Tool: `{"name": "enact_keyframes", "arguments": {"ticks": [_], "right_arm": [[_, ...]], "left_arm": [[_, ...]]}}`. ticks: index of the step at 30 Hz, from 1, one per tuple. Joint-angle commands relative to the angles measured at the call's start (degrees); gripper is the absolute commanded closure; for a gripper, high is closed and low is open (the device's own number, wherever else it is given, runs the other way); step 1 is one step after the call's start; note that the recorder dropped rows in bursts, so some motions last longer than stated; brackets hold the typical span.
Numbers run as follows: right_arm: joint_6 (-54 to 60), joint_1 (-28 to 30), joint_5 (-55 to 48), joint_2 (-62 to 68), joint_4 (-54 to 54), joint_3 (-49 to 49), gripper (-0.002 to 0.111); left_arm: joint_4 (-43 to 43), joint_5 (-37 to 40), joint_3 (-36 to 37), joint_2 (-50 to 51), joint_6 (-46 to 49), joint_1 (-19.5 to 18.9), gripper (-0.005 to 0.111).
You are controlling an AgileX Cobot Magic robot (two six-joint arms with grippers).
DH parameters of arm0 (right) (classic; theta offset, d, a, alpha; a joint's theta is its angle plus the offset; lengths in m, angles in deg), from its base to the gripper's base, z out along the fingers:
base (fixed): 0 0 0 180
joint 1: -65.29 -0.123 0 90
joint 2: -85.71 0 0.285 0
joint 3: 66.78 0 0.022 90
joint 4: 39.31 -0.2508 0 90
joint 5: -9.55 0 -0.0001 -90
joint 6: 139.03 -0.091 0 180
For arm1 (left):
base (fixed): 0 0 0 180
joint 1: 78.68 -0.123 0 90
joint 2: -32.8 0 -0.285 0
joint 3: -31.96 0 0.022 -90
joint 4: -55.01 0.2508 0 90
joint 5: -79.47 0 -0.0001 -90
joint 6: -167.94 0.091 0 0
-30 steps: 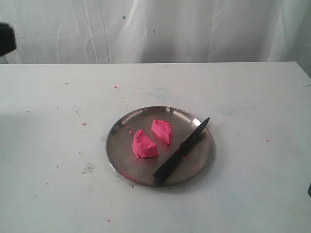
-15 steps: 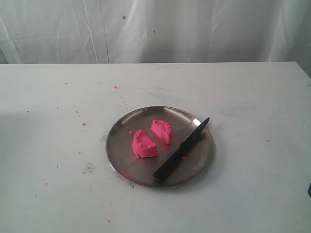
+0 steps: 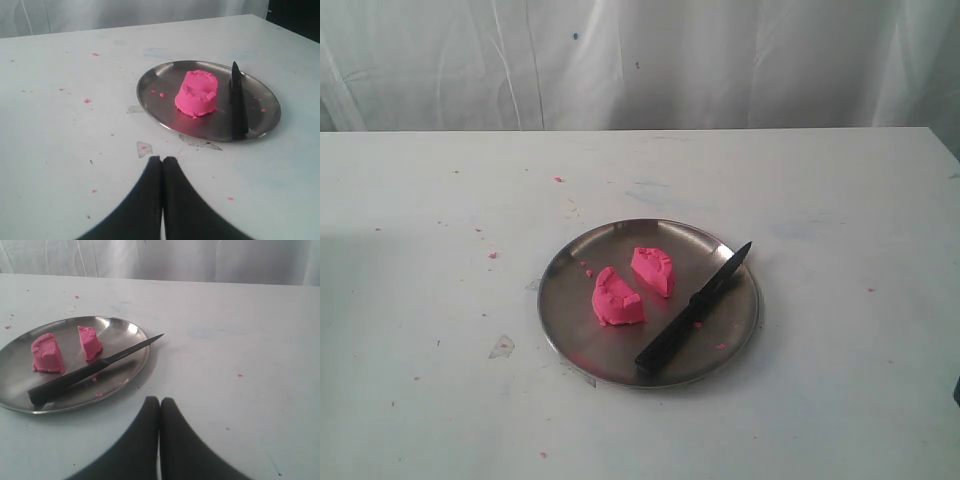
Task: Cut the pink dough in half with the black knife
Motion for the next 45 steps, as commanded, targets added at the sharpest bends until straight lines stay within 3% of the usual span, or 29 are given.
{"name": "enact_keyframes", "arguments": {"ticks": [1, 10, 17, 45], "right_arm": [[0.0, 0.18, 0.45, -0.34, -0.05, 0.28, 0.108], [0.0, 0.18, 0.45, -0.34, -0.05, 0.28, 0.108], [0.0, 0.18, 0.45, -0.34, -0.05, 0.28, 0.108], [0.0, 0.18, 0.45, -0.34, -0.05, 0.28, 0.108]], "left_arm": [[-0.7, -0.65, 2.17, -1.89, -0.45, -2.38, 0.107], [-0.7, 2.42, 2.17, -2.48, -0.45, -9.47, 0.107], [-0.7, 2.42, 2.17, -2.48, -0.23, -11.51, 0.107], [-0.7, 2.42, 2.17, -2.48, -0.1, -11.57, 0.107]]}}
